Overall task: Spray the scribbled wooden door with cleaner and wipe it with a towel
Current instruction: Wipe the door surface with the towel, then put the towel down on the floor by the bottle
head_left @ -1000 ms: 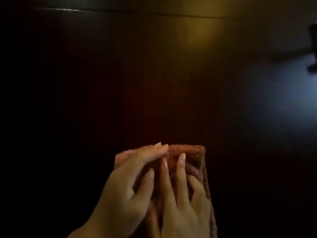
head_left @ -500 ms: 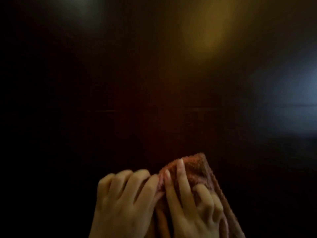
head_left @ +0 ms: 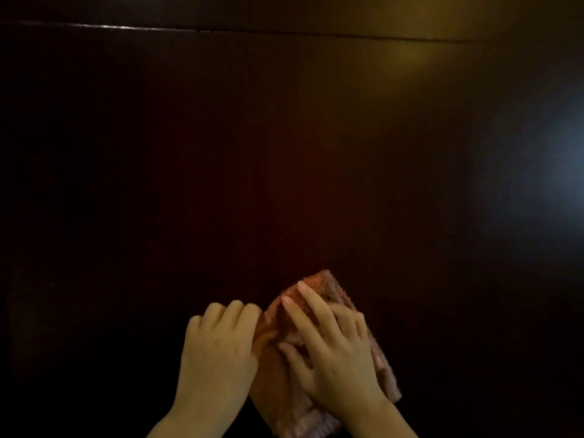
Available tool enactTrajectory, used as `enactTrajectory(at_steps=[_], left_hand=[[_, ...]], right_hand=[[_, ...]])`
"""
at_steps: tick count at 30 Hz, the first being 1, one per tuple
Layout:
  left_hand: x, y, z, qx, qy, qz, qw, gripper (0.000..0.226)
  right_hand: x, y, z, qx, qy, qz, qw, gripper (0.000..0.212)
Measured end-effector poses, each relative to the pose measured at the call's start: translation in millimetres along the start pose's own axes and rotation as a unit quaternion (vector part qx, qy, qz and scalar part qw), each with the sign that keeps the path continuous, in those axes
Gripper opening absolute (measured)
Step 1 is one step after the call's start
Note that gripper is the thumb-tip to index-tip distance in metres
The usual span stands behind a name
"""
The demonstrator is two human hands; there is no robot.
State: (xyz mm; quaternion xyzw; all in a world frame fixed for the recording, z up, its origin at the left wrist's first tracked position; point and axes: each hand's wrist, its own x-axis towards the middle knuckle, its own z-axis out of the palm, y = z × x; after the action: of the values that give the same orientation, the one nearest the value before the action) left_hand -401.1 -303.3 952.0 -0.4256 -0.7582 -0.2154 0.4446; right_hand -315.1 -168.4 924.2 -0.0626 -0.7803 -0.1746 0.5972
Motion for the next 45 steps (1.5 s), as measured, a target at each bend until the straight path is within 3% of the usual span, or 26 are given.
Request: enactTrajectory(at_steps=[4,8,11,14,17,20,21,24,28,30,32,34,38,41,43,45], left_hand=[[4.6,9.6,-23.5,-0.061,-0.035,0.045,0.997,0.015],[9.4,25.2,-57.6,-0.165,-0.114,-0.022,0.979,0.016],[-2.7,27.5,-84.5,-0.274,-0.136,-0.14,0.942,0.018],[-28.4,33.4,-103.9,-0.377,-0.161,-0.196,0.891,0.022],[-64.0,49.2,-111.3,-0.505,-0.219,-0.255,0.795,0.023],[-103.5,65.6,-108.6,-0.611,-0.241,-0.324,0.681,0.034],[-116.2,70.6,-107.8,-0.642,-0.252,-0.342,0.639,0.041],[-154.3,85.9,-105.2,-0.719,-0.273,-0.375,0.517,0.072],[-208.6,116.0,-92.4,-0.788,-0.31,-0.417,0.332,0.083],[-229.6,138.7,-87.9,-0.774,-0.378,-0.427,0.274,0.08],[-246.5,162.2,-89.2,-0.754,-0.425,-0.438,0.242,0.078],[-255.8,182.3,-96.3,-0.744,-0.432,-0.439,0.259,0.069],[-266.9,214.8,-101.4,-0.697,-0.416,-0.452,0.369,0.029],[-280.7,239.5,-89.7,-0.668,-0.444,-0.426,0.419,0.027],[-291.2,257.9,-79.2,-0.653,-0.456,-0.422,0.433,0.027],[-300.6,278.0,-67.4,-0.633,-0.473,-0.421,0.446,0.036]], right_hand=[[8.2,9.4,-34.0,0.001,-0.093,0.102,0.99,0.062],[21.6,19.3,-72.5,0.075,-0.23,0.145,0.959,0.026],[14.7,22.5,-108.8,0.323,-0.314,0.239,0.86,0.02],[-7.9,21.4,-146.4,0.482,-0.298,0.341,0.75,0.021],[-36.3,6.3,-177.8,0.565,-0.249,0.43,0.659,0.018],[-63.6,-6.3,-206.7,0.636,-0.233,0.533,0.507,0.029],[-71.9,-8.6,-216.6,0.639,-0.245,0.547,0.482,0.031],[-92.7,-14.4,-245.2,0.642,-0.248,0.58,0.435,0.029],[-115.2,-27.3,-274.7,0.649,-0.197,0.62,0.394,0.027],[-125.3,-31.9,-287.8,0.642,-0.175,0.64,0.384,0.026],[-139.3,-32.1,-304.1,0.628,-0.148,0.66,0.384,0.026],[-158.5,-28.0,-321.6,0.607,-0.116,0.688,0.38,0.026],[-215.1,-16.1,-349.5,0.533,-0.094,0.761,0.358,0.039],[-255.0,-7.1,-364.5,0.519,-0.155,0.766,0.347,0.041],[-279.2,2.9,-370.8,0.497,-0.232,0.749,0.372,0.042],[-303.1,16.4,-373.8,0.459,-0.296,0.734,0.404,0.059]])
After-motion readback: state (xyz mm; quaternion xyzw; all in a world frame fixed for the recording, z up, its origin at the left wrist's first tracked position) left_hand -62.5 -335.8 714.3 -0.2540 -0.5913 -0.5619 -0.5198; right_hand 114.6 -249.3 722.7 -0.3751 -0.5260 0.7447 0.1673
